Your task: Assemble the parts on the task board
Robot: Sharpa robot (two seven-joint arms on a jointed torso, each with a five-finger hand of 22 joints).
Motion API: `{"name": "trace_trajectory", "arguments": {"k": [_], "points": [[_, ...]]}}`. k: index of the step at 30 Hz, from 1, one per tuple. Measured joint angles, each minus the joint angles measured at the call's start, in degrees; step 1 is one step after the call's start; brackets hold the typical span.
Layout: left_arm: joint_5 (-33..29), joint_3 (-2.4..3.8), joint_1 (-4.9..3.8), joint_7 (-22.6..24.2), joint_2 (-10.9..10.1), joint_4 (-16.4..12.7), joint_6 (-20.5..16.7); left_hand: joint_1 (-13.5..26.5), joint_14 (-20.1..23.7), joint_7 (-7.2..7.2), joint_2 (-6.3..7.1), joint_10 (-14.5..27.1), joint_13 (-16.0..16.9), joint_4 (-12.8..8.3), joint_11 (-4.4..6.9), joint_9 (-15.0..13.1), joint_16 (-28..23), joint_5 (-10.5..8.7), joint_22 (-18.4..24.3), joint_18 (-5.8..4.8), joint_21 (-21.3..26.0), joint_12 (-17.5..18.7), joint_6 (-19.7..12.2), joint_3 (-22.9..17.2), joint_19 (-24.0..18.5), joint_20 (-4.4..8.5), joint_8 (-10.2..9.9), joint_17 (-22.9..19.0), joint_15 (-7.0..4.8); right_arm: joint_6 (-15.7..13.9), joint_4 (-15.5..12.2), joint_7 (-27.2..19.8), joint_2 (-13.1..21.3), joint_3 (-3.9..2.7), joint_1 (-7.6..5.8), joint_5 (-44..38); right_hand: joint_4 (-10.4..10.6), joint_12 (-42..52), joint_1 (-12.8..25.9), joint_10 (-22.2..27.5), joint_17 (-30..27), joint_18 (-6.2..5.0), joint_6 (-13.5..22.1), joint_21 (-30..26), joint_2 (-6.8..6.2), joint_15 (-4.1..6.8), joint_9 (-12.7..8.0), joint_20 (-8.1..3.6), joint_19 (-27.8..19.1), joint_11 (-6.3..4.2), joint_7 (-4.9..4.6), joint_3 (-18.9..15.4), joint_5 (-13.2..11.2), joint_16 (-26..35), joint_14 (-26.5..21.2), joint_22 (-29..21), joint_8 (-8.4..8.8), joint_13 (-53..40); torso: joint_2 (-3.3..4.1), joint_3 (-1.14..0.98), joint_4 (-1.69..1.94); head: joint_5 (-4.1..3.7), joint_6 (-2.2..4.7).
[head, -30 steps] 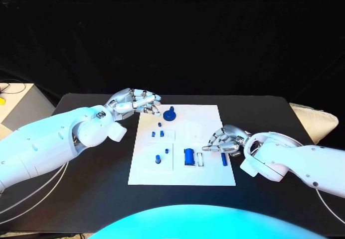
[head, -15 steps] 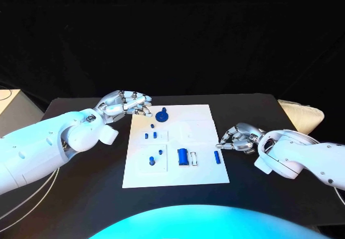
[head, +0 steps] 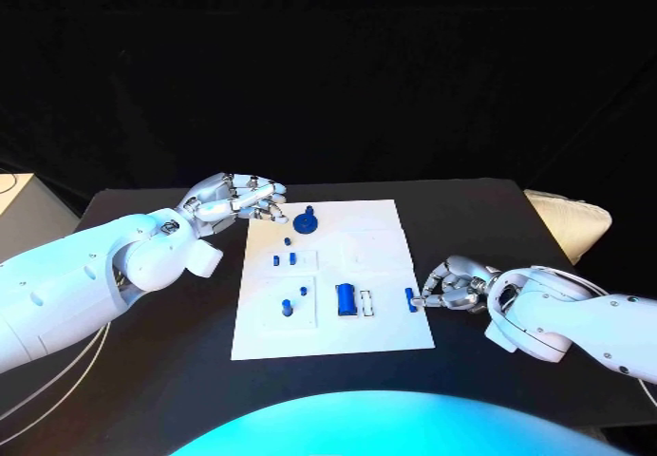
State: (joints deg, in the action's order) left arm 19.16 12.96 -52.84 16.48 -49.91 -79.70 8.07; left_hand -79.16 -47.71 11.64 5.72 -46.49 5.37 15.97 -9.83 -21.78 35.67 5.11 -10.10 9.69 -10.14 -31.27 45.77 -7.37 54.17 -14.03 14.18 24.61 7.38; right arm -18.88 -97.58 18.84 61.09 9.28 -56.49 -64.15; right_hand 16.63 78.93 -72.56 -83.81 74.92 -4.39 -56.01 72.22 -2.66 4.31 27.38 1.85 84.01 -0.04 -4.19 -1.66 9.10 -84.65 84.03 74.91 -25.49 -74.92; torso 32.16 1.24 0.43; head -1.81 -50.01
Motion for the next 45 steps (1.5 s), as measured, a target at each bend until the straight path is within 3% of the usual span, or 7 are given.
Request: {"name": "trace_trajectory", "arguments": {"k": [24, 27, 29, 34, 38, 40, 45], "points": [[-0.01, 0.00, 0.02, -0.02, -0.11, -0.23, 0.06, 0.00, 0.00, 0.00, 0.00, 0.00, 0.04, 0.00, 0.00, 0.00, -0.22, 0.00, 0.11, 0.00, 0.00, 0.00, 0.00, 0.33, 0.21, -0.21, 0.00, 0.00, 0.00, -0.12, 1.96, 3.85, -3.54, -0.37, 0.92, -4.36, 0.14, 0.00, 1.12, 0.01, -0.01, 0.00, -1.40, -0.01, -0.35, 0.00, 0.32, 0.00, 0.00, 0.01, 0.58, -0.15, -0.03, 0.00, 0.00, 0.04, -0.11, -0.01, -0.01, 0.04, 0.10, 0.68, 0.00], [-0.01, 0.00, 0.02, -0.02, -0.17, -0.25, 0.06, 0.00, 0.00, 0.00, 0.00, 0.00, 0.04, 0.00, 0.00, 0.00, -0.22, 0.00, 0.11, 0.00, 0.00, 0.00, 0.00, 0.33, 0.21, -0.21, 0.00, 0.00, 0.00, -0.14, 2.48, 4.24, -4.18, -0.39, 0.95, -5.12, 0.14, 0.00, 1.69, 0.01, -0.01, 0.00, -1.40, -0.01, -0.40, 0.00, 6.91, 0.00, 0.00, 0.01, 0.57, -0.15, -0.26, 0.00, 0.00, 0.04, -0.11, -0.01, -0.03, 0.01, 0.10, 0.80, 0.00], [-0.02, 0.00, 0.02, -0.02, -0.19, -0.27, 0.06, 0.00, 0.00, 0.00, 0.00, 0.00, 0.04, 0.00, 0.00, 0.00, -0.22, 0.00, 0.11, -0.01, 0.00, 0.00, 0.00, 0.33, 0.21, -0.21, 0.00, 0.00, 0.00, -0.17, 2.73, 4.49, -4.56, -0.41, 0.96, -5.57, 0.14, 0.00, 1.77, 0.01, -0.01, 0.00, -1.50, -0.01, -0.42, 0.00, 7.95, 0.00, 0.00, 0.01, 0.47, -0.15, -0.26, 0.00, 0.00, 0.04, -0.11, -0.01, -0.03, 0.01, 0.10, 0.88, 0.00], [-0.02, 0.00, 0.02, -0.02, -0.21, -0.31, 0.11, -0.31, 0.00, 0.00, -0.31, 0.00, 0.04, 0.00, 0.00, 0.07, -0.22, 0.00, 0.26, 0.00, 0.22, 0.00, 0.00, 0.33, 0.21, -0.21, 0.00, 0.00, 0.00, -0.14, 3.37, 5.26, -5.51, -0.44, 1.05, -6.78, 0.14, 0.00, 1.77, 0.01, -0.01, 0.00, -1.45, -0.01, -0.42, 0.00, 17.76, 0.00, 0.00, 0.01, 0.42, -0.15, -0.26, 0.00, 0.00, 0.03, -0.10, -0.01, -0.03, -0.03, 0.07, 0.99, 0.00], [-0.02, 0.00, 0.03, -0.01, -0.21, -0.32, 0.23, -0.31, 0.00, 0.00, -0.31, 0.00, 0.04, 0.00, 0.00, 0.07, -0.22, 0.00, 0.26, 0.00, 0.23, 0.00, 0.00, 0.33, 0.21, -0.21, 0.00, 0.00, 0.00, 0.25, 3.65, 5.74, -5.92, -0.52, 1.07, -7.55, 0.14, 0.00, 1.77, 0.00, -0.01, 0.00, -1.44, -0.01, -0.42, 0.00, 19.96, 0.00, 0.00, 0.00, 0.41, -0.15, -0.26, 0.00, 0.00, 0.03, -0.10, 0.00, -0.03, -0.02, 0.04, 1.07, 0.00], [-0.02, 0.00, 0.03, 0.00, -0.21, -0.33, 0.30, -0.31, 0.00, 0.00, -0.31, 0.00, 0.04, -0.13, 0.00, 0.07, -0.36, 0.00, 0.32, 0.00, 0.22, 0.00, 0.00, 0.45, 0.21, -0.21, 0.00, 0.00, 0.00, 0.59, 3.75, 5.99, -6.13, -0.57, 1.07, -7.98, -0.78, 0.00, -0.30, -0.21, -0.01, 0.00, -1.44, -0.01, -0.99, 0.00, 22.41, 0.01, 0.00, -0.21, 0.41, 0.77, -0.26, 0.00, -0.01, 0.03, -0.09, 0.01, -0.03, -0.02, 0.01, 1.08, 0.00], [-0.02, 0.00, 0.03, 0.01, -0.19, -0.33, 0.49, -0.77, 0.00, 0.00, -0.31, 0.00, 0.05, -0.24, 0.00, 0.13, -0.45, 0.00, 0.42, -0.01, 0.45, 0.21, 0.00, 0.57, 0.21, -0.21, 0.00, 0.00, 0.00, 1.36, 3.75, 6.42, -6.45, -0.74, 1.05, -9.04, -1.80, 0.00, -4.28, -0.21, -0.01, 0.00, -1.50, -0.01, -2.60, 0.00, 22.45, 0.01, 0.00, -0.21, 0.27, 3.39, -1.20, 0.00, -0.01, 0.02, -0.08, 0.00, -0.03, -0.01, -0.02, 1.04, 0.00]]}}
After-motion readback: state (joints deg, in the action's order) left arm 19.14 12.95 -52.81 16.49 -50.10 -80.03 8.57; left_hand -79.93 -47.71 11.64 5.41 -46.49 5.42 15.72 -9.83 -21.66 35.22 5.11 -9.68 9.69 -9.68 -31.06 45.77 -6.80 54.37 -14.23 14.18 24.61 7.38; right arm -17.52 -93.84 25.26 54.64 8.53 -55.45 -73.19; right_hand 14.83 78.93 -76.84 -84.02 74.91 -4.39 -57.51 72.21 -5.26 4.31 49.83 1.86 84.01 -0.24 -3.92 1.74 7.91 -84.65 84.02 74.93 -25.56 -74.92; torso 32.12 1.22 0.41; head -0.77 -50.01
